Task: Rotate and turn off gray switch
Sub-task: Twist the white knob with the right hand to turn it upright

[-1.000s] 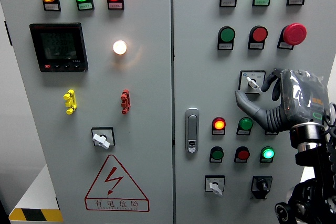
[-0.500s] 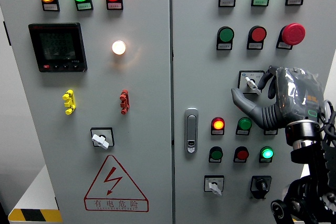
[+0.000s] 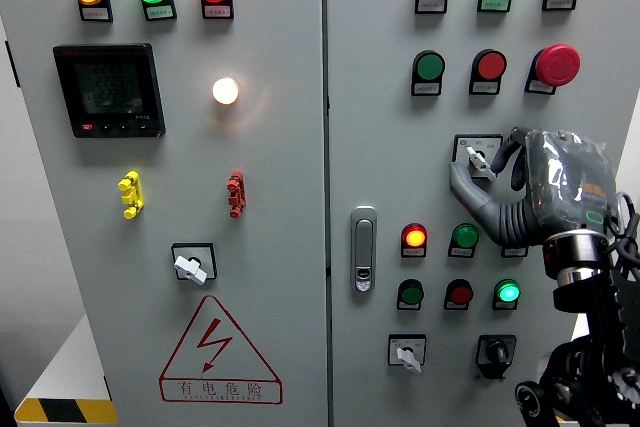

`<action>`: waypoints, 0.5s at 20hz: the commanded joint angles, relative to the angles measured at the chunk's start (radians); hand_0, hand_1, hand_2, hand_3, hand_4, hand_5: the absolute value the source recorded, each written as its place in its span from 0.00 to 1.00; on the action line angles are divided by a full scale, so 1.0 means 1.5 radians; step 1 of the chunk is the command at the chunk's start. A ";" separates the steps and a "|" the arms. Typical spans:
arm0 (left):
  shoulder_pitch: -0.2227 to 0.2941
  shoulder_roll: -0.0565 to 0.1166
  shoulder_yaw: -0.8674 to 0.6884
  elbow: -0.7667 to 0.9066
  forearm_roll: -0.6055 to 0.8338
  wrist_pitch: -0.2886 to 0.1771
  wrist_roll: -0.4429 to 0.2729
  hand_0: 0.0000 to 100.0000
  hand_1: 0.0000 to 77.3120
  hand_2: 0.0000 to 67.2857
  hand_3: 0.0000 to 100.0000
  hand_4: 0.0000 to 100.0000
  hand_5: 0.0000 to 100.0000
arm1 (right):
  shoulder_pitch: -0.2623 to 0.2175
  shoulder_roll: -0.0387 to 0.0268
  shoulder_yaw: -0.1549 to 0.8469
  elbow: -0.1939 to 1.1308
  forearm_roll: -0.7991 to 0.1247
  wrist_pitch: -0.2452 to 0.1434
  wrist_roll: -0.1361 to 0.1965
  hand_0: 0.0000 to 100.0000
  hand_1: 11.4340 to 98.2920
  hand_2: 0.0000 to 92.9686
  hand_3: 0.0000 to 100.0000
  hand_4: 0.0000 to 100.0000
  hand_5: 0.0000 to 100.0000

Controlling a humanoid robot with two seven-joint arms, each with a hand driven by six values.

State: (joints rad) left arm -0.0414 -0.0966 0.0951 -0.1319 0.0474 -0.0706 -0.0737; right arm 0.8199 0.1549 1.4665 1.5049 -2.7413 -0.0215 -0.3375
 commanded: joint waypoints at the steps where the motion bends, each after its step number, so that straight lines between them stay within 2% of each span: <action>1: 0.000 0.000 0.000 0.000 0.000 0.000 0.000 0.85 0.00 0.20 0.19 0.08 0.11 | 0.001 0.0000 -0.001 -0.001 -0.001 0.000 0.000 0.29 0.24 0.78 0.93 0.98 1.00; 10: 0.000 0.000 0.000 0.000 0.000 0.000 0.000 0.85 0.00 0.20 0.19 0.08 0.11 | 0.002 0.0000 -0.002 -0.002 -0.001 0.001 0.000 0.51 0.27 0.79 0.93 0.98 1.00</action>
State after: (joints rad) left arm -0.0414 -0.0966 0.0951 -0.1319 0.0474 -0.0706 -0.0737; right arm 0.8222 0.1549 1.4643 1.5032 -2.7426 -0.0202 -0.3375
